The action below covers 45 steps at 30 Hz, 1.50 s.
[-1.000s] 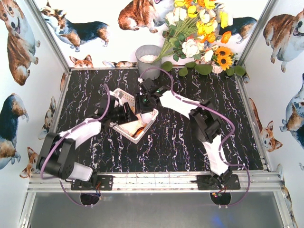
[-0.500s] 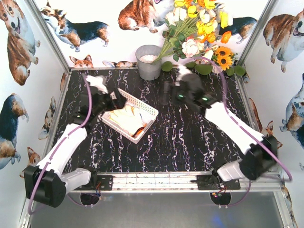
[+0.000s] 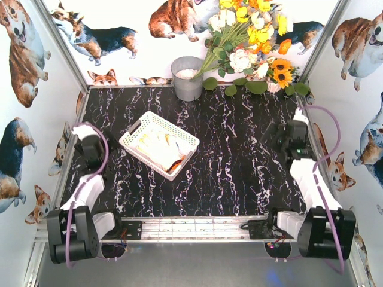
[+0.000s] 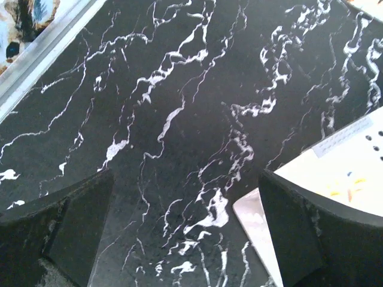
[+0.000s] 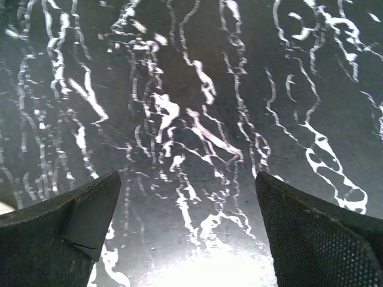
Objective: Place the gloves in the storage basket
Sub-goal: Reset both arms
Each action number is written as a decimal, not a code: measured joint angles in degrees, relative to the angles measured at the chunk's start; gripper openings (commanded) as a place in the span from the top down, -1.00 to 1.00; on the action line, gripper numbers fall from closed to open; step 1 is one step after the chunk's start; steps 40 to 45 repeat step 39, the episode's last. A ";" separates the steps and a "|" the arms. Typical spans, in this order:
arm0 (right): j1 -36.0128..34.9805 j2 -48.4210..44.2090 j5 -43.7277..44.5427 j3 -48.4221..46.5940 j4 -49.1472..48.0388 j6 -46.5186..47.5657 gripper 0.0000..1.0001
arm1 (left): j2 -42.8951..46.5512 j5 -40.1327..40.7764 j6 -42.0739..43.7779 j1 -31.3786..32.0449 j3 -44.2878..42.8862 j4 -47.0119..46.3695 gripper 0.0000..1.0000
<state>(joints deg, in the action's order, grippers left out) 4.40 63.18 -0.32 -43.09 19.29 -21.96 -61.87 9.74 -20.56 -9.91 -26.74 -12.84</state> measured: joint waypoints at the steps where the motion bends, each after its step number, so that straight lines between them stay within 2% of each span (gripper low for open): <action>1: 0.61 -0.94 1.05 1.97 -1.29 0.15 -0.98 | 0.00 0.66 1.01 -0.09 2.38 -3.15 -0.99; 7: 0.59 -6.67 4.17 16.13 -16.24 4.59 -1.00 | -3.67 0.07 7.37 0.35 12.00 -20.74 -0.99; 13: 0.24 -5.25 3.80 28.98 -35.41 10.21 -0.99 | -12.00 -2.58 13.22 2.40 14.14 -35.60 -0.99; 17: -2.73 3.28 3.85 30.91 -47.93 14.43 -0.99 | -17.81 -4.46 16.02 4.07 14.03 -42.71 -0.99; 20: -5.97 12.11 3.72 28.22 -52.52 17.88 -0.99 | -23.41 -5.07 18.14 5.77 13.31 -47.30 -0.99; 22: -7.19 19.69 3.65 25.68 -57.79 19.58 -1.00 | -26.77 -4.90 19.69 7.58 11.82 -47.10 -0.99; 32: -6.75 20.76 4.17 25.29 -61.92 20.85 -0.99 | -27.54 0.92 21.59 10.71 9.49 -47.50 -0.99; 45: -6.60 20.85 3.91 25.31 -63.63 21.49 -0.99 | -27.54 1.53 21.97 10.71 9.49 -47.52 -0.99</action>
